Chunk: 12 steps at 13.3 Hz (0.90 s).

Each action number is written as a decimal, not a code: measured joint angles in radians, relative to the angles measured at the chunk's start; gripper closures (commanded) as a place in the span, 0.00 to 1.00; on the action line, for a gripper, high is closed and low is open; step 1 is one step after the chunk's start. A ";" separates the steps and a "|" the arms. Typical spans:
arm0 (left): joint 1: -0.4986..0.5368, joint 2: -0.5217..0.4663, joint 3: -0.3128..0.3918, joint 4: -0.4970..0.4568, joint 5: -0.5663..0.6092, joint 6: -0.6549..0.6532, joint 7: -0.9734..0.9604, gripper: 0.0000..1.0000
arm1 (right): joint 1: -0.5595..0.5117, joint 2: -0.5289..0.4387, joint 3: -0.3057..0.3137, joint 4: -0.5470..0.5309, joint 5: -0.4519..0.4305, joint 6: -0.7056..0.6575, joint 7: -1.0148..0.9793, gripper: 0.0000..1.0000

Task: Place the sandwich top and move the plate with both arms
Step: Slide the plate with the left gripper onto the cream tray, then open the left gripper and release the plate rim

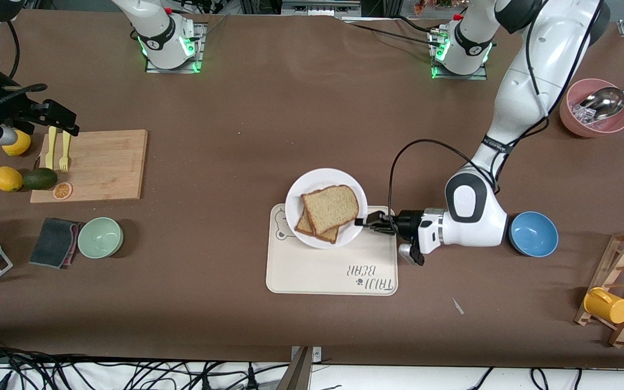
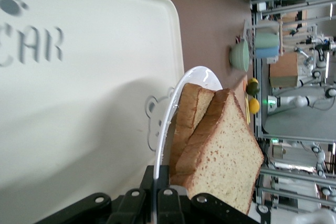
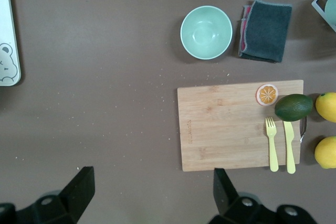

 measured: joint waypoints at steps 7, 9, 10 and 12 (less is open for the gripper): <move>-0.001 0.100 0.008 0.107 -0.014 0.100 -0.055 1.00 | 0.003 0.000 0.002 0.008 0.000 -0.028 0.000 0.00; -0.004 0.122 0.008 0.110 -0.014 0.114 -0.051 1.00 | 0.003 0.000 0.002 0.009 0.000 -0.029 0.000 0.00; -0.006 0.128 0.008 0.111 -0.014 0.116 -0.051 1.00 | 0.004 0.000 0.002 0.009 0.000 -0.029 0.000 0.00; -0.009 0.132 0.008 0.116 -0.014 0.116 -0.051 0.96 | 0.007 0.000 0.003 0.009 0.000 -0.029 0.000 0.00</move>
